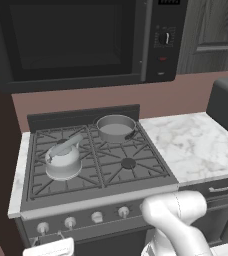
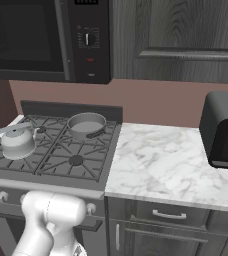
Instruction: Pick the kettle from the counter and place it on a stove burner. Then turn the burner on.
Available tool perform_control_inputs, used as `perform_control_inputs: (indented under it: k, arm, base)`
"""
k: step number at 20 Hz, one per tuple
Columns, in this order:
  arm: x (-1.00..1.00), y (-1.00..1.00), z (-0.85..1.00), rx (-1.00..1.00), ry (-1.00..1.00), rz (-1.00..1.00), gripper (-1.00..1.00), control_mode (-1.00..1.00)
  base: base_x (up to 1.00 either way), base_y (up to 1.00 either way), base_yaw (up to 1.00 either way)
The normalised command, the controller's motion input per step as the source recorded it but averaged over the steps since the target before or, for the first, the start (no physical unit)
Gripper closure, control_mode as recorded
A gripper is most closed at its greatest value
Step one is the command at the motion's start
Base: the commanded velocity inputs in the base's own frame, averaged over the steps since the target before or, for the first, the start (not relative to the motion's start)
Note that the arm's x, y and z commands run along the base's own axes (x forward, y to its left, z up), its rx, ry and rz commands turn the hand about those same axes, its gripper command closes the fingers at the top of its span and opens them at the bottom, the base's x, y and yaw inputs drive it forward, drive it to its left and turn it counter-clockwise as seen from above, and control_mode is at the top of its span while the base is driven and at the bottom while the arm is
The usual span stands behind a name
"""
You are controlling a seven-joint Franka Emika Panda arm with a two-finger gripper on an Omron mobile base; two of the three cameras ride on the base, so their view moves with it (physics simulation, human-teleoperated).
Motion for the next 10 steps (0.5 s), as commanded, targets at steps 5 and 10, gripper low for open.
perform_control_inputs:
  k: [5,10]
  arm:
    - [0.25,0.00,-0.21,0.00,0.01,0.00,-1.00,-1.00]
    - [0.18,0.04,-0.22,0.00,0.00,0.00,-1.00,-1.00]
  base:
    - [0.00,0.00,0.00]
    - [0.00,0.00,0.00]
